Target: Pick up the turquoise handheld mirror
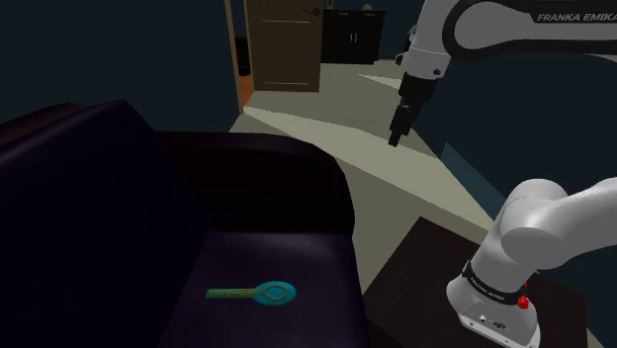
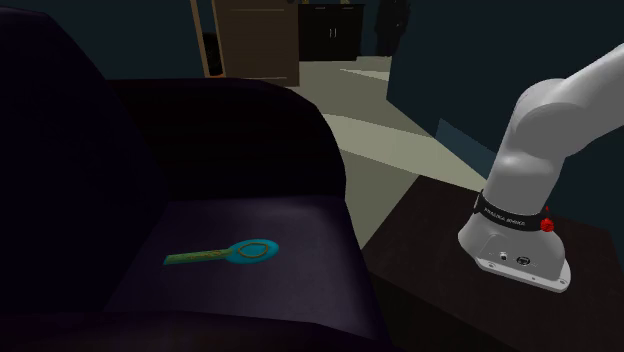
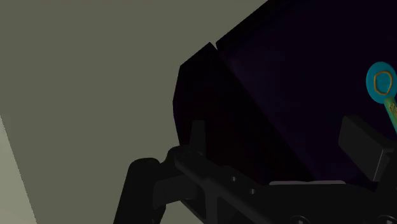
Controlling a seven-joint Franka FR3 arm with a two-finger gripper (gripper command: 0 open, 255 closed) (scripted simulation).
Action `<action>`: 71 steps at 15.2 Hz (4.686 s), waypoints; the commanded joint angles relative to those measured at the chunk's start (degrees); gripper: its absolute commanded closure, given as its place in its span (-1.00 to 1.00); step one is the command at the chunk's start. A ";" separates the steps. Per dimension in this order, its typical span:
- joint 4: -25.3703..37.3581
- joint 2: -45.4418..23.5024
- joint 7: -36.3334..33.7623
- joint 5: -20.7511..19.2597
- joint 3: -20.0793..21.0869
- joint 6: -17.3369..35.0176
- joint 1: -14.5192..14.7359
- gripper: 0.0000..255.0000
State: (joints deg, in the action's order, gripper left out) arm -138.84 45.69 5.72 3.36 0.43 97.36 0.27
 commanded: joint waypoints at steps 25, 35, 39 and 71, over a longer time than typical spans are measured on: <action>4.32 -37.48 -26.35 -1.85 26.00 30.10 5.53 -1.00; 18.30 -61.66 -43.27 -18.35 28.72 34.07 10.98 -1.00; 25.88 -71.05 -47.98 -23.62 27.03 33.42 15.60 -1.00; 30.50 -74.65 -49.17 -24.87 26.42 31.49 17.91 1.00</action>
State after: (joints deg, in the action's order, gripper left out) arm -108.27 -29.57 -43.66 -21.86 26.61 129.33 18.35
